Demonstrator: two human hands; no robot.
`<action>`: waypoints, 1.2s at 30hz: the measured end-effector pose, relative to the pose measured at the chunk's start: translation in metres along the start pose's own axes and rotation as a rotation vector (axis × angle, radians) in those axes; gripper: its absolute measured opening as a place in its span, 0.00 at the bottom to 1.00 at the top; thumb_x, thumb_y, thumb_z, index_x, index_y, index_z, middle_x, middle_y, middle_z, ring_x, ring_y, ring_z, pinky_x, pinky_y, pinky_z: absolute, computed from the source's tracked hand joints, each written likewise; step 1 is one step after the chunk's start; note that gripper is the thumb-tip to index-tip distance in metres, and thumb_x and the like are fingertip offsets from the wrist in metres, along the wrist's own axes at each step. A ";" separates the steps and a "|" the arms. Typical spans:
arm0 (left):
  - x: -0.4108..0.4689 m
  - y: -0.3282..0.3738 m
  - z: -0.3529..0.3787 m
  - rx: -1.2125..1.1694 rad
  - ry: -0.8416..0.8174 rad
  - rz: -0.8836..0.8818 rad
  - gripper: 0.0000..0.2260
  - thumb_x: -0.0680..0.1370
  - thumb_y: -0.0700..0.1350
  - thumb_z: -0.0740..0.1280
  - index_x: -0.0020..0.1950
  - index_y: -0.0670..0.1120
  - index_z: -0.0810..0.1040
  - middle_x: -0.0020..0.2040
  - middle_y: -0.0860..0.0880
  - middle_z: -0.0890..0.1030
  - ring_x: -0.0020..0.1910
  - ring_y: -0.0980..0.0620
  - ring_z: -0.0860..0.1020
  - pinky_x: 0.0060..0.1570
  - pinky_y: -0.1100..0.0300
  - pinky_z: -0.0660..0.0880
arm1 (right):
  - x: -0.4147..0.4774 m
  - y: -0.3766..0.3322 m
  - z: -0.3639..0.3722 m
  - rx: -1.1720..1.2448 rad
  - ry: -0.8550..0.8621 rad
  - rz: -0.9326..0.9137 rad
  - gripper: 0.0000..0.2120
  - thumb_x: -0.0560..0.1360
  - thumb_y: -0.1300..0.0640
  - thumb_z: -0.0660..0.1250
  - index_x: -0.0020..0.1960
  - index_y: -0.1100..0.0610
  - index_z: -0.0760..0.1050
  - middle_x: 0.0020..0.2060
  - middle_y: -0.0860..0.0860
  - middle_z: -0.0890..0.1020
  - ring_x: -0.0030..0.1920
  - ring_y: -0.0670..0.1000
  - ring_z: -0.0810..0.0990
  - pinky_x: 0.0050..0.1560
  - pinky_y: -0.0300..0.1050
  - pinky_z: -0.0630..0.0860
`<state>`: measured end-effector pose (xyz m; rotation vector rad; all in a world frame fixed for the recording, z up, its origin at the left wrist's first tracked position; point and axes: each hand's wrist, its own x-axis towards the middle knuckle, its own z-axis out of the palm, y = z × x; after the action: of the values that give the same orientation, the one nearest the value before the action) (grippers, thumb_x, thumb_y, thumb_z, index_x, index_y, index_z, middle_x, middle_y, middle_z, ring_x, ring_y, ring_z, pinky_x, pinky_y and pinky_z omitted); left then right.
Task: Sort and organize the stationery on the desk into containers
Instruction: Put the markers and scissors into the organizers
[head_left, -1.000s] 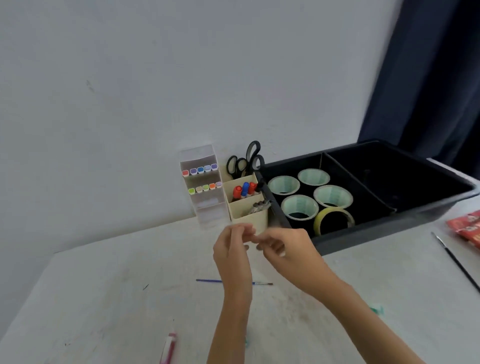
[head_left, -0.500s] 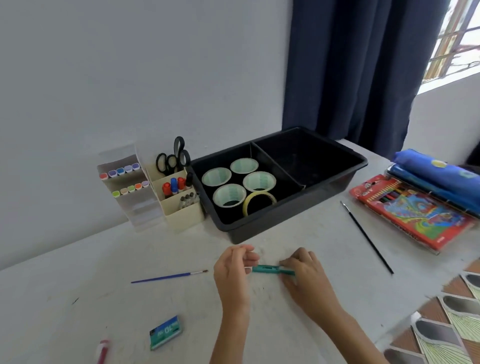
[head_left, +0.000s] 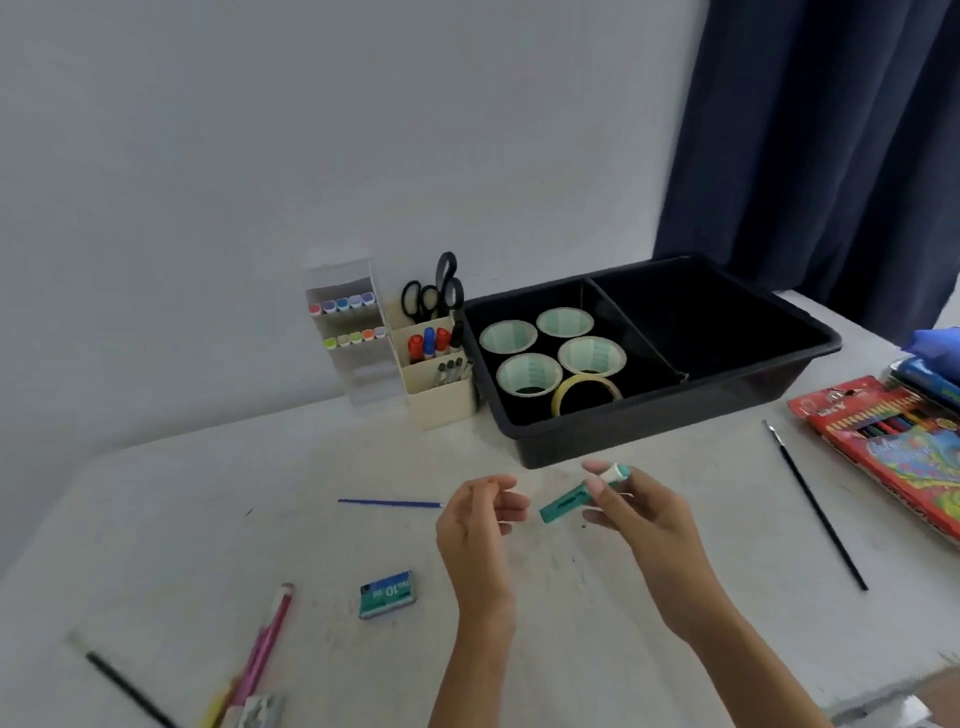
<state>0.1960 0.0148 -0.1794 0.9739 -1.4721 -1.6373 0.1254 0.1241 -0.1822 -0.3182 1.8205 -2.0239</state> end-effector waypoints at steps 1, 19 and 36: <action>0.002 0.001 -0.007 -0.012 0.033 0.005 0.12 0.79 0.38 0.59 0.42 0.42 0.81 0.35 0.46 0.83 0.36 0.53 0.80 0.39 0.62 0.75 | 0.001 -0.001 0.007 -0.004 -0.030 -0.010 0.07 0.75 0.57 0.67 0.52 0.56 0.81 0.42 0.52 0.84 0.46 0.51 0.83 0.43 0.40 0.80; 0.057 -0.024 -0.176 1.198 0.247 0.071 0.13 0.80 0.47 0.60 0.64 0.45 0.73 0.61 0.48 0.71 0.60 0.51 0.69 0.57 0.62 0.65 | 0.033 -0.024 0.135 -0.087 -0.322 -0.143 0.06 0.74 0.59 0.68 0.51 0.53 0.75 0.42 0.52 0.84 0.41 0.48 0.84 0.44 0.40 0.81; 0.128 0.051 -0.146 0.339 0.281 0.487 0.09 0.71 0.38 0.73 0.48 0.46 0.78 0.41 0.56 0.79 0.38 0.60 0.79 0.39 0.76 0.73 | 0.101 -0.027 0.198 -0.326 -0.197 -0.497 0.09 0.73 0.64 0.70 0.50 0.56 0.74 0.44 0.46 0.80 0.45 0.41 0.79 0.46 0.28 0.76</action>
<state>0.2687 -0.1699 -0.1470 0.8875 -1.6559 -0.8867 0.1148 -0.0954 -0.1398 -1.1196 2.0865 -1.8858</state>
